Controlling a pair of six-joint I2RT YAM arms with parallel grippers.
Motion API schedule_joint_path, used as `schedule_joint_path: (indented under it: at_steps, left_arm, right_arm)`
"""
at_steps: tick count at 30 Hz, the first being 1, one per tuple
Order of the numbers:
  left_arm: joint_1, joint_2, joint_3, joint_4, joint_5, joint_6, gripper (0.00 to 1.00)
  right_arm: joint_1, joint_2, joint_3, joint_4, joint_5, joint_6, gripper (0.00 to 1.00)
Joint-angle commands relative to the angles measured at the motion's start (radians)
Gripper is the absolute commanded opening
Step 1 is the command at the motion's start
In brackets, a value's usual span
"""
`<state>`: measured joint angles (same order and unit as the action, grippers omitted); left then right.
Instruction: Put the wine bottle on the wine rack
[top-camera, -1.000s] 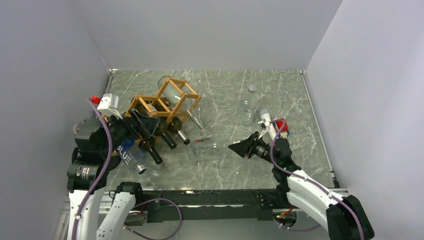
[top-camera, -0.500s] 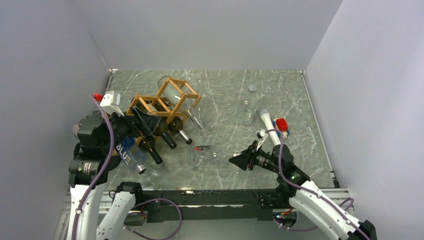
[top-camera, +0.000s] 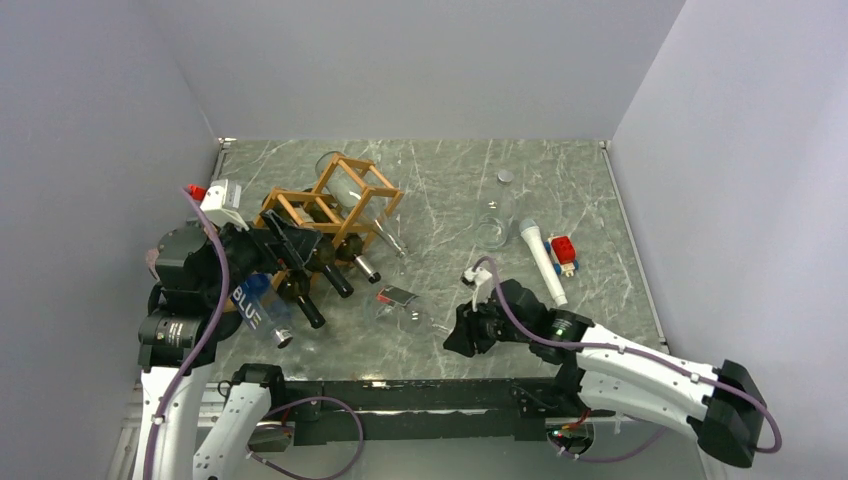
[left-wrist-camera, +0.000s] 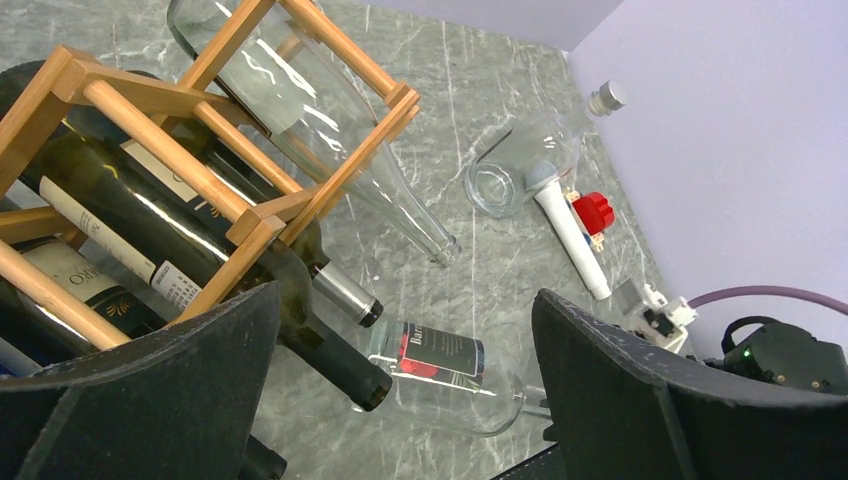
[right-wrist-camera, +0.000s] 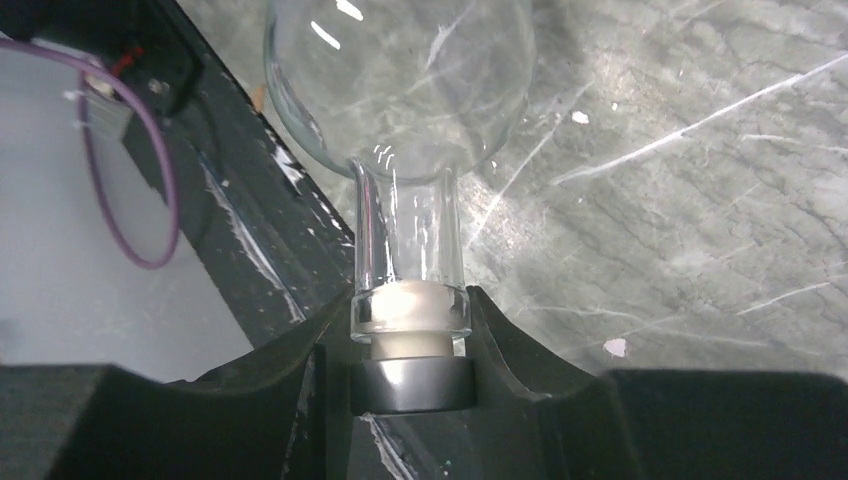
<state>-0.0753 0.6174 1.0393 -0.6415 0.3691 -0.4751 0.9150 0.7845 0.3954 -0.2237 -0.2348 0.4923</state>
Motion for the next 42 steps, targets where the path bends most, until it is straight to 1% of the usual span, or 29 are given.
schedule_joint_path:
  at_steps: [1,5,10,12,16,21,24,28,30,32,34,35,39,42]
  left_arm:
    - [-0.001,0.007,0.033,0.041,0.006,0.003,0.99]
    - [-0.001,0.010,0.034,0.038,0.006,0.005,0.99]
    - [-0.001,0.016,0.042,0.035,0.001,0.011,0.99]
    - [-0.001,0.018,0.041,0.040,0.001,0.010,0.99]
    - [-0.001,0.023,0.039,0.043,0.004,0.010,0.99]
    - [-0.001,0.029,0.046,0.037,0.000,0.018,0.99]
    - [-0.001,0.028,0.049,0.040,0.003,0.017,0.99]
    - [-0.001,0.023,0.055,0.037,0.003,0.016,0.99]
    - [-0.001,0.019,0.059,0.032,-0.001,0.019,0.99]
    - [-0.001,0.016,0.062,0.030,0.000,0.018,0.99]
    - [-0.001,0.013,0.063,0.028,0.005,0.018,0.99]
    - [-0.001,0.012,0.064,0.026,0.005,0.019,0.99]
    - [-0.001,0.007,0.069,0.018,0.001,0.024,0.99]
    - [-0.001,0.004,0.066,0.018,0.001,0.027,0.99]
  right_arm:
    - [0.064,0.101,0.079,-0.154,0.261,-0.027,0.00]
    - [0.128,0.197,0.186,-0.252,0.364,-0.038,0.00]
    - [0.173,0.283,0.319,-0.439,0.450,-0.028,0.00]
    - [0.177,0.314,0.354,-0.509,0.476,-0.009,0.00]
    - [0.179,0.353,0.372,-0.570,0.535,0.044,0.00]
    - [0.178,0.363,0.354,-0.607,0.586,0.118,0.00]
    - [0.177,0.395,0.346,-0.616,0.618,0.164,0.00]
    - [0.176,0.480,0.318,-0.537,0.620,0.186,0.00]
    - [0.166,0.525,0.338,-0.538,0.619,0.190,0.00]
    - [0.163,0.532,0.346,-0.513,0.639,0.196,0.00]
    - [0.149,0.530,0.342,-0.478,0.622,0.189,0.00]
    - [0.142,0.532,0.339,-0.461,0.613,0.185,0.05]
    - [0.134,0.545,0.330,-0.432,0.608,0.198,0.37]
    - [0.133,0.530,0.308,-0.390,0.601,0.195,0.47]
